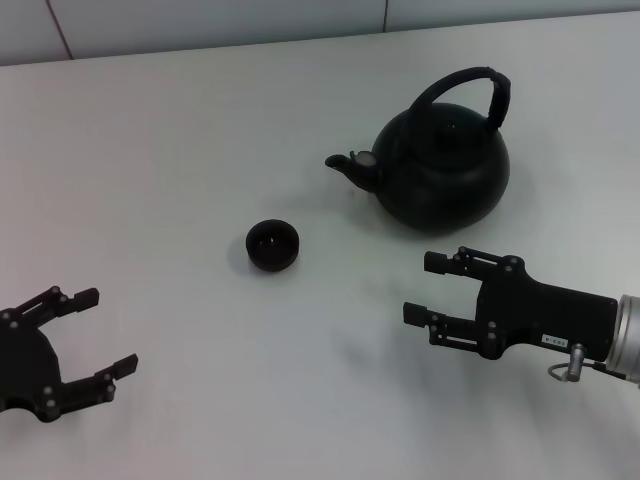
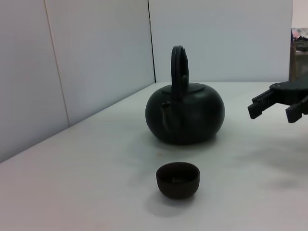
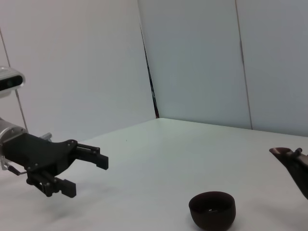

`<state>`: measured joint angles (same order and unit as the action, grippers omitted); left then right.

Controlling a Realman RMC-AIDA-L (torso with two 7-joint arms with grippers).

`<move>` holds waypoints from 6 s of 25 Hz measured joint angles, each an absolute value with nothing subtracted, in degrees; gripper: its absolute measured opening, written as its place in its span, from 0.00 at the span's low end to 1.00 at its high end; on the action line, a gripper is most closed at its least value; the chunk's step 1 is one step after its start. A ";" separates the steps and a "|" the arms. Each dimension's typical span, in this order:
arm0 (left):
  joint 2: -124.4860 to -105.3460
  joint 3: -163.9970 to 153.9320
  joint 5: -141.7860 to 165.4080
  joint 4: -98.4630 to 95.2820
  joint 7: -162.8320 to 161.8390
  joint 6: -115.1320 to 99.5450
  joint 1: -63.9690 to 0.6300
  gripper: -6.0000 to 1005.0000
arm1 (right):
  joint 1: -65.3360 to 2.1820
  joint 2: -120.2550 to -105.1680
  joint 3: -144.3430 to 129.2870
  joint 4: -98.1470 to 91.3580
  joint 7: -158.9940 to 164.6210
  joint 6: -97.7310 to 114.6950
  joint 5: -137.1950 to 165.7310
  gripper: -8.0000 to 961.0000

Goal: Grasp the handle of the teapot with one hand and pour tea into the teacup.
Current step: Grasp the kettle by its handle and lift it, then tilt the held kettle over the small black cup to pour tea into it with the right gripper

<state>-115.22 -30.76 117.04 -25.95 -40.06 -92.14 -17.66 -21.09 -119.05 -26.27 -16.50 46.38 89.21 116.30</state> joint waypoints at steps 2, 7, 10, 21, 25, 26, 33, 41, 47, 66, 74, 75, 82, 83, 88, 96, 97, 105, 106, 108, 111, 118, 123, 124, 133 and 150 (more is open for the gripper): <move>-115.34 -30.68 117.04 -25.95 -40.07 -92.21 -17.76 0.86 | -21.10 -119.07 -26.22 -16.47 46.39 89.21 116.25 0.76; -115.43 -30.64 116.95 -25.95 -40.08 -92.30 -17.86 0.86 | -21.07 -119.17 -26.10 -16.34 46.40 89.21 116.20 0.76; -115.43 -30.63 116.65 -25.95 -40.08 -92.43 -17.97 0.86 | -20.82 -119.23 -25.52 -16.27 46.23 89.21 116.16 0.76; -115.20 -30.14 116.48 -25.92 -40.58 -92.77 -18.10 0.86 | -15.47 -119.45 0.93 1.37 20.68 89.49 115.36 0.76; -115.10 -30.05 116.38 -25.92 -40.60 -92.86 -18.10 0.86 | -11.42 -119.65 14.68 9.59 10.02 87.85 115.26 0.76; -115.07 -30.06 116.38 -25.92 -40.60 -92.88 -18.12 0.86 | -10.75 -119.68 16.75 11.17 7.92 86.89 115.25 0.76; -115.04 -30.05 116.36 -25.93 -40.61 -92.95 -18.31 0.86 | -9.81 -119.69 20.67 14.49 3.72 82.79 115.25 0.76; -115.28 -30.06 115.74 -25.93 -40.61 -92.94 -18.31 0.86 | -11.36 -119.29 21.12 12.52 4.46 82.73 115.25 0.76; -115.55 -29.78 115.48 -25.93 -40.60 -92.91 -18.20 0.86 | -15.59 -119.26 20.56 5.94 11.71 82.15 115.69 0.76; -116.36 -28.66 114.85 -25.88 -40.11 -92.89 -18.01 0.86 | -26.31 -118.95 20.30 0.42 15.31 71.21 116.81 0.76; -116.46 -28.59 114.85 -25.93 -40.08 -92.90 -18.03 0.86 | -28.45 -118.87 20.31 0.10 15.34 69.05 116.81 0.76; -116.46 -28.59 114.85 -25.93 -40.08 -92.90 -18.03 0.86 | -28.81 -118.85 20.31 0.06 15.34 68.57 116.79 0.76; -116.46 -28.56 114.87 -25.93 -40.01 -92.90 -18.19 0.86 | -29.54 -118.82 20.31 0.00 15.38 67.87 116.75 0.76; -116.45 -28.56 114.87 -25.93 -40.00 -92.90 -18.19 0.86 | -29.53 -118.83 20.31 -0.01 15.38 67.85 116.74 0.75; -116.45 -28.56 114.87 -25.93 -39.99 -92.90 -18.20 0.86 | -29.23 -118.89 20.30 0.00 15.38 67.84 116.65 0.70; -116.45 -28.08 114.79 -25.93 -39.99 -93.05 -18.28 0.86 | -28.92 -119.01 20.30 0.11 15.38 67.84 116.71 0.63; -116.45 -28.08 114.79 -25.93 -39.99 -93.05 -18.28 0.86 | -28.92 -119.01 20.30 0.11 15.38 67.84 116.71 0.62; -116.45 -27.95 114.31 -25.93 -39.99 -93.46 -18.28 0.86 | -29.19 -118.94 20.30 0.29 15.39 67.80 116.78 0.41; -116.45 -27.95 114.26 -25.93 -39.99 -93.49 -18.28 0.86 | -29.27 -118.92 20.30 0.28 15.52 67.78 116.79 0.37; -116.45 -27.94 114.22 -25.93 -39.98 -93.50 -18.28 0.86 | -29.31 -118.92 20.30 0.27 15.73 67.76 116.80 0.28; -116.45 -27.95 114.20 -25.93 -39.99 -93.51 -18.29 0.86 | -29.22 -118.92 20.32 0.26 15.86 68.36 116.80 0.14; -116.45 -27.95 114.16 -25.93 -39.94 -93.52 -18.28 0.86 | -28.36 -118.79 20.56 -0.50 19.46 73.49 116.47 0.09; -116.37 -27.95 114.16 -25.93 -39.91 -93.57 -18.20 0.86 | -28.25 -118.78 20.43 -0.77 19.80 74.34 116.49 0.09; -116.37 -27.95 114.16 -25.93 -39.91 -93.57 -18.20 0.86 | -28.25 -118.78 20.43 -0.77 19.80 74.34 116.49 0.09; -116.32 -27.95 114.17 -26.01 -39.90 -93.87 -18.09 0.86 | -29.19 -118.82 18.58 -0.80 19.85 73.89 116.87 0.09; -116.62 -27.95 114.17 -26.55 -39.90 -94.31 -17.67 0.86 | -34.12 -118.97 11.69 -0.76 20.32 70.83 116.90 0.09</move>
<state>-116.62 -27.95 114.17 -26.55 -39.90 -94.31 -17.67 -34.12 -118.97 11.69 -0.76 20.32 70.83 116.90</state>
